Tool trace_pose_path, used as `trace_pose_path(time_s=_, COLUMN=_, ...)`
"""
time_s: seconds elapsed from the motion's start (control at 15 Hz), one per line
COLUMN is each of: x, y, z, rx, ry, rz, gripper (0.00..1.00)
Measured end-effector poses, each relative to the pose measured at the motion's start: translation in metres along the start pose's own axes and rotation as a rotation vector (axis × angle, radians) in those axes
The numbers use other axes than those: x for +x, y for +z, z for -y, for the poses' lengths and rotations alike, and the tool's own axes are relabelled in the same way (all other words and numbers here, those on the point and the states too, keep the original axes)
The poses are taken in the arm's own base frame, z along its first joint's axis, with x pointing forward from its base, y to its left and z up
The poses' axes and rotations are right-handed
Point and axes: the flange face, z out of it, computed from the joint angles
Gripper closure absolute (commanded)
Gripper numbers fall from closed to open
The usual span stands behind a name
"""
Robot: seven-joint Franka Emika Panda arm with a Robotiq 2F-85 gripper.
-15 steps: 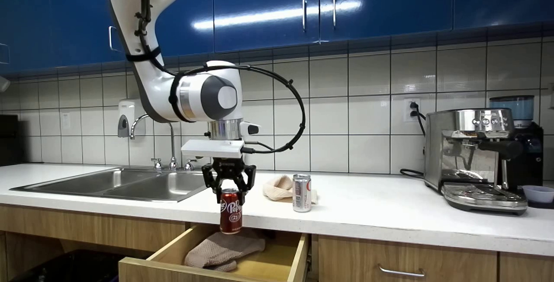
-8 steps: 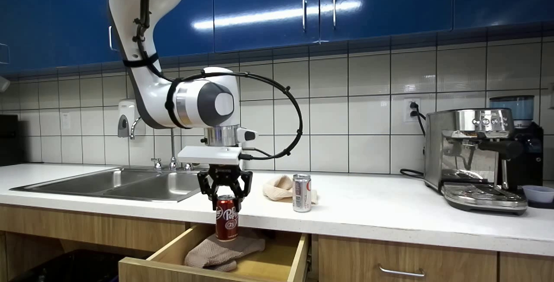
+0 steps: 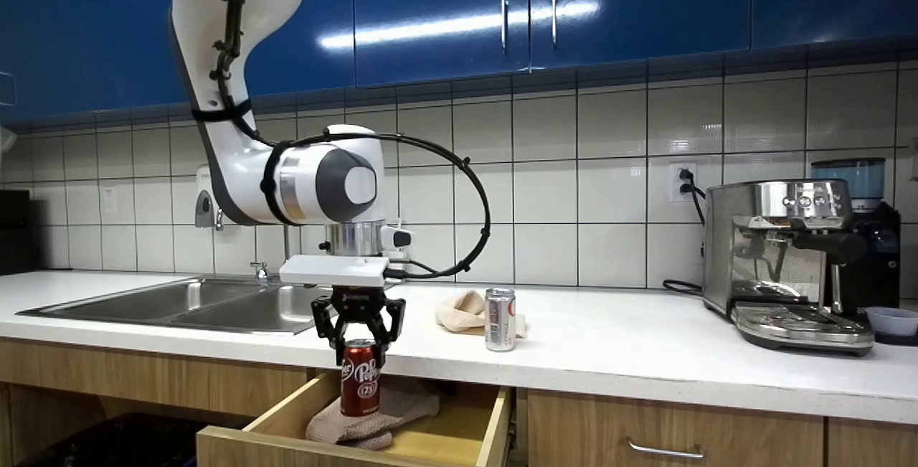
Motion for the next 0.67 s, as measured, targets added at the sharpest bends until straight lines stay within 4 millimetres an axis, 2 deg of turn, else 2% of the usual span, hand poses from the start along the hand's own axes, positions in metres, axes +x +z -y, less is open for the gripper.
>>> trace_pose_path(time_s=0.67, x=-0.011, y=0.043, z=0.006, rx=-0.006, ry=-0.041, rz=0.051, gripper=0.62)
